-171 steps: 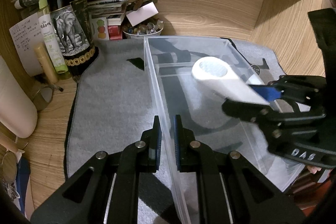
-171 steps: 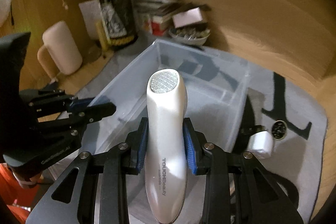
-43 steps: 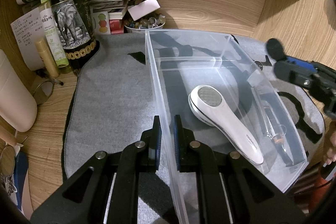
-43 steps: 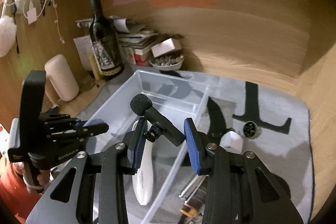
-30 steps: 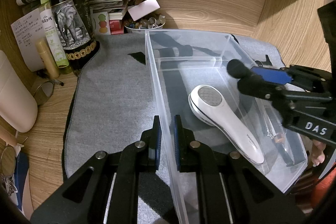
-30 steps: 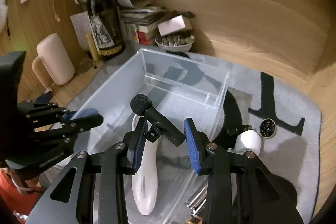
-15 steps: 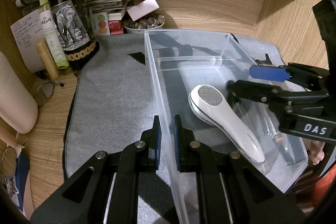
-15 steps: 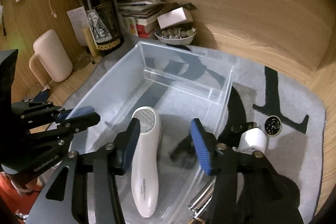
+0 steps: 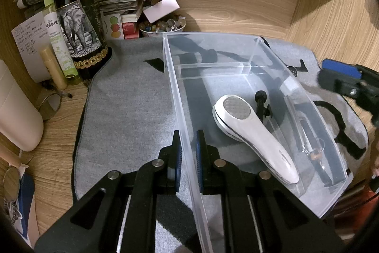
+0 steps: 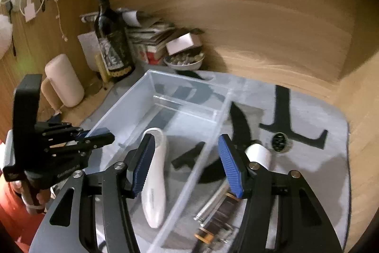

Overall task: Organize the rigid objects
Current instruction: 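Grasp the black round knob with the right gripper and drop it into the box, then reach the right gripper to the white plug adapter and grasp it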

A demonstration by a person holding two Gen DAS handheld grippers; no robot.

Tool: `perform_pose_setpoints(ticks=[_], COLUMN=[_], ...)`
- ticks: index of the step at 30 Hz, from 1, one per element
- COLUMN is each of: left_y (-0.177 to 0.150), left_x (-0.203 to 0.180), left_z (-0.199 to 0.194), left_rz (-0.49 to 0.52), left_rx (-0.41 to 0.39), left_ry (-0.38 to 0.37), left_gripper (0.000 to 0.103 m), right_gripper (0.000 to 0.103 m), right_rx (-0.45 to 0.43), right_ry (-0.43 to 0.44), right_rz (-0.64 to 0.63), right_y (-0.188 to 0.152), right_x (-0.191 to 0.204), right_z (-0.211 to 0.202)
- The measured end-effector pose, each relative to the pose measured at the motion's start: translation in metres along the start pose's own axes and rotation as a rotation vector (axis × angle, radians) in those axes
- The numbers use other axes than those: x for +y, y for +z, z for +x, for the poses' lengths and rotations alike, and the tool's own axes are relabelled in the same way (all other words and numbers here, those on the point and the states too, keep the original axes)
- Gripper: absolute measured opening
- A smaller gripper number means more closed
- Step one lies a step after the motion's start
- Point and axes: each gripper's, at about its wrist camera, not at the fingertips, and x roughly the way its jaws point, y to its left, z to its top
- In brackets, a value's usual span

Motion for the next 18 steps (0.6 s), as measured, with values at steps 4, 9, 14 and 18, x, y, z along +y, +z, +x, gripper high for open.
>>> perform_pose_setpoints(ticks=[4,9,14,18], left_y=[0.000,-0.001,-0.002,-0.002], left_x=[0.000,-0.002,-0.005,-0.006], left_z=[0.001,0.001,0.000,0.000], left_rz=[0.005,0.008,0.015,0.017], left_rx=[0.003,0.005,0.007,0.007], left_ry=[0.009,0.019,0.032,0.039], left_gripper=[0.010,0.010,0.010,0.010], right_gripper=[0.053,0.053,0.053,0.053], right_rx=[-0.025,-0.026,0.005,0.045], right_ry=[-0.034,-0.070,-0.105,-0.144], right_rz=[0.023,0.062,0.085,0.108], right_y=[-0.006,-0.018,-0.035,-0.045], right_x=[-0.017,-0.038,-0.055,-0.072], right_z=[-0.017,-0.028,-0.026,-0.014])
